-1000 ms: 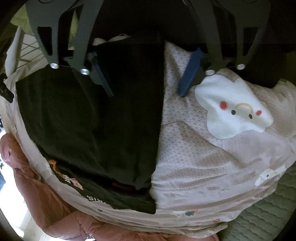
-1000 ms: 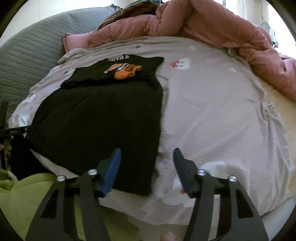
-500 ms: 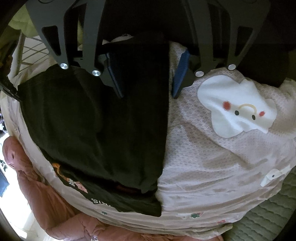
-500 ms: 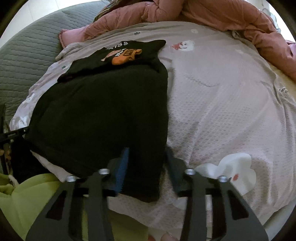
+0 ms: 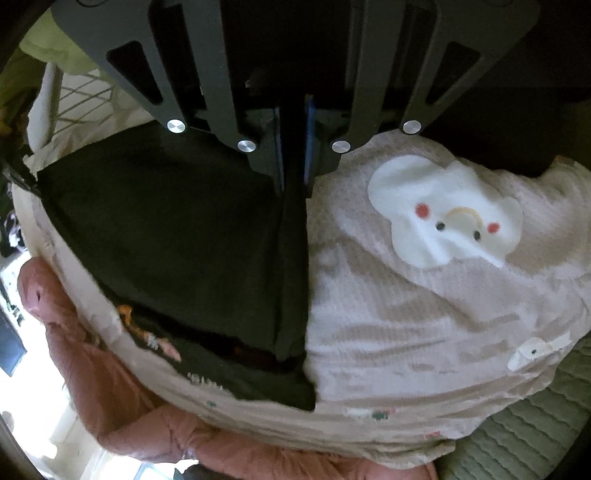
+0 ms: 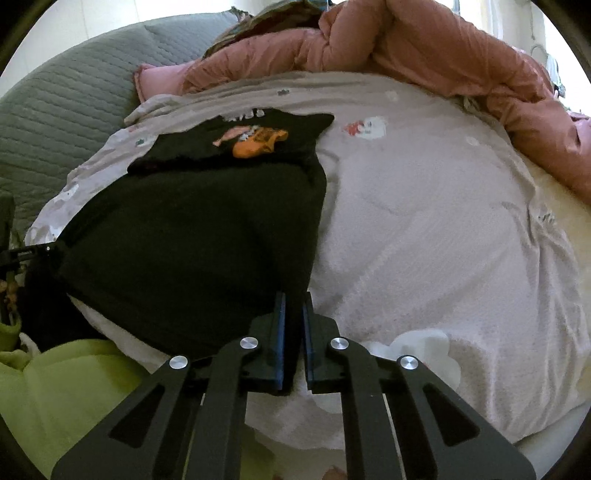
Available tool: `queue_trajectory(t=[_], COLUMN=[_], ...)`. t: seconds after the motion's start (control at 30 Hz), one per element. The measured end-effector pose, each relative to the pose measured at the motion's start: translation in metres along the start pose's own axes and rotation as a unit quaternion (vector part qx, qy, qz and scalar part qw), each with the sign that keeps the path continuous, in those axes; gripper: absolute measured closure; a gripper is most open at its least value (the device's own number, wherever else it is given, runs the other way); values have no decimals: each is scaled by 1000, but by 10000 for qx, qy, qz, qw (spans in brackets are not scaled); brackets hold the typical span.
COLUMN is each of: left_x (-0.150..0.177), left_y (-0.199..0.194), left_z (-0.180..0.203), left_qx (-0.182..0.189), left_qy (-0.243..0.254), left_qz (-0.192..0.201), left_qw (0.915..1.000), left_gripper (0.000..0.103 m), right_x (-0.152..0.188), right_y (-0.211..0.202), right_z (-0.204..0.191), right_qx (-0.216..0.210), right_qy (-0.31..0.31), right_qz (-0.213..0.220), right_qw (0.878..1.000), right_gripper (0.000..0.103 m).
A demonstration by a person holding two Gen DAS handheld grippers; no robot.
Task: Fold small clothes
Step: 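Lower both grippers onto the shirt hem and close on it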
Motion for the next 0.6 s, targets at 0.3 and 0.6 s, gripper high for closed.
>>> queue_trajectory(t=[0.3, 0.6], left_x=[6, 10], left_y=[6, 7], left_z=[3, 13], left_qx=[-130, -290], left_qy=[60, 322], left_qz=[-163, -241], left_qw=[9998, 9988], left_gripper=[92, 74], right_x=[10, 16], right_y=[15, 23], right_z=[1, -9], right_qx=[-49, -146], right_qy=[105, -19], right_qz=[-247, -347], right_qw=[9996, 9993], right_gripper=[92, 72])
Point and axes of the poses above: each gripper's, at about its wrist camera, not at the fingertips, and y roughly the way its jaws point, z to its right, x to its underside, the point moved 3 cm from there along y, roughly the way its jaws point, and after that the axes turned 9 degrees about y, right-handed, at the moved point
